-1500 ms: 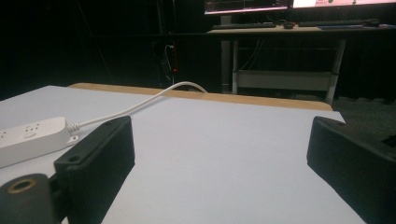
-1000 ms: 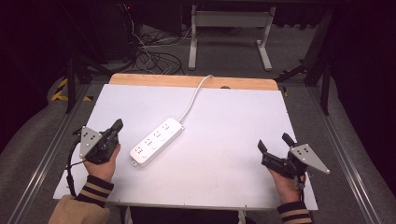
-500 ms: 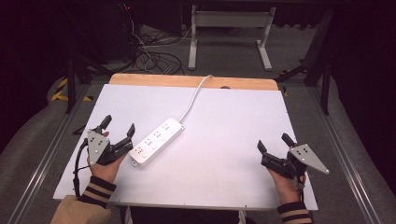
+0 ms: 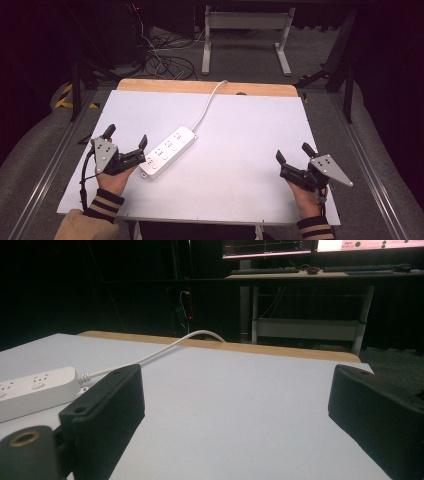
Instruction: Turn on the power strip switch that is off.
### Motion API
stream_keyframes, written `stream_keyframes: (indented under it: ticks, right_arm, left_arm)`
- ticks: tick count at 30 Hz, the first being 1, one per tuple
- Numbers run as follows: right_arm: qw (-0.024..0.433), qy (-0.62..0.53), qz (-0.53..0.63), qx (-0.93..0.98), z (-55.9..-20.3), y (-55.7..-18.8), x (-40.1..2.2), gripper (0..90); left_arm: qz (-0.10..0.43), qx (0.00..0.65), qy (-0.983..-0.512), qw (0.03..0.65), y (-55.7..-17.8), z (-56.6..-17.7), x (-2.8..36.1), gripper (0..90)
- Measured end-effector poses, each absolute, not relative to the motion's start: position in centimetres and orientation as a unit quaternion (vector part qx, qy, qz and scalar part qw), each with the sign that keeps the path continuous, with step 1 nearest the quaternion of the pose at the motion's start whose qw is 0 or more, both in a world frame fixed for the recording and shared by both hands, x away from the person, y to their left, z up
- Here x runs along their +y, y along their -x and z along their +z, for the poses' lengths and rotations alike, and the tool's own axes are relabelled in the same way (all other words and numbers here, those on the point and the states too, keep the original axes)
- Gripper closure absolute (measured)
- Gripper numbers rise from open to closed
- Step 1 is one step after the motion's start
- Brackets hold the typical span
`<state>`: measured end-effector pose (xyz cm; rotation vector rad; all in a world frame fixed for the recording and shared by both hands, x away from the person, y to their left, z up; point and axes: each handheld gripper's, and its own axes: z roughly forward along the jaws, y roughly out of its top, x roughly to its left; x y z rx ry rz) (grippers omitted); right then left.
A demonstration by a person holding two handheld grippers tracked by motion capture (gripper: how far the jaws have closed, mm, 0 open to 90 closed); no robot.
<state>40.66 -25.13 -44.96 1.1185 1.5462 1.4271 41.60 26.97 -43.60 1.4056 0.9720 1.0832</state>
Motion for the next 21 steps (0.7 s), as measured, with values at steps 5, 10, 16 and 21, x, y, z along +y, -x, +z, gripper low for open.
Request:
stream_keyframes:
  ticks: [5,10,16,21]
  right_arm:
    - [0.369,-0.437,0.557,0.602,-44.96,-40.64,-25.13,8.4]
    - [0.369,-0.437,0.556,0.602,-44.97,-40.64,-25.13,8.4]
    - [0.369,-0.437,0.557,0.602,-44.96,-40.63,-25.18,8.4]
    - [0.369,-0.435,0.556,0.604,-44.94,-40.49,-24.98,8.6]
  left_arm:
    - [0.450,0.412,-0.586,0.533,-41.59,-43.57,27.19,0.2]
    - [0.445,0.411,-0.588,0.536,-41.66,-43.58,27.17,0.4]
    - [0.441,0.412,-0.590,0.536,-41.55,-43.58,27.21,0.4]
    - [0.437,0.417,-0.585,0.541,-41.40,-43.54,27.46,0.5]
